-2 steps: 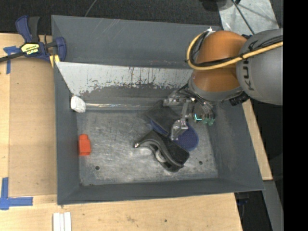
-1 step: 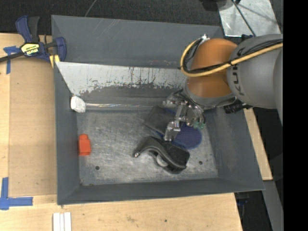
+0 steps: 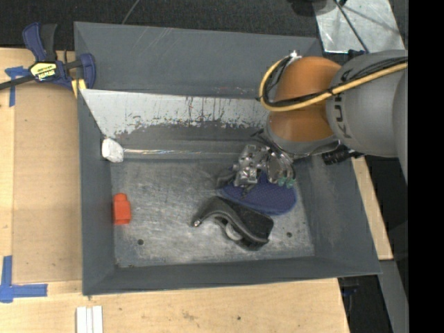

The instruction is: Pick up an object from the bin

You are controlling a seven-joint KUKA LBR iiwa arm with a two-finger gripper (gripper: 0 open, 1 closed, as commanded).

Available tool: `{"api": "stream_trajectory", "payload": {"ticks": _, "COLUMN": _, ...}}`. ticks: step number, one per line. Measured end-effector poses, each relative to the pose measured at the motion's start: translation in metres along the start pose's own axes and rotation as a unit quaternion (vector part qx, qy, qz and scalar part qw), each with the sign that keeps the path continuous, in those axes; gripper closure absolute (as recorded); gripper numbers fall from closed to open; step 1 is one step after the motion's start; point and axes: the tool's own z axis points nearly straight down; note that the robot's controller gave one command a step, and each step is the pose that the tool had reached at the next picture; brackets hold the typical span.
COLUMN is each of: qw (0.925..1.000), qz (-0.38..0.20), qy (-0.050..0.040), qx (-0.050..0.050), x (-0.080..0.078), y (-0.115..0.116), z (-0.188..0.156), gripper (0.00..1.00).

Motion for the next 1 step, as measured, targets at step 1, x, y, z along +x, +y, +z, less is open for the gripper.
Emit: {"api": "stream_trajectory", "payload": {"ticks": 1, "qw": 1.0000, "qz": -0.002, "qy": -0.0021, "qx": 0.000, "x": -0.0001, "y": -0.0049, "z": -0.1311, "gripper": 1.00}}
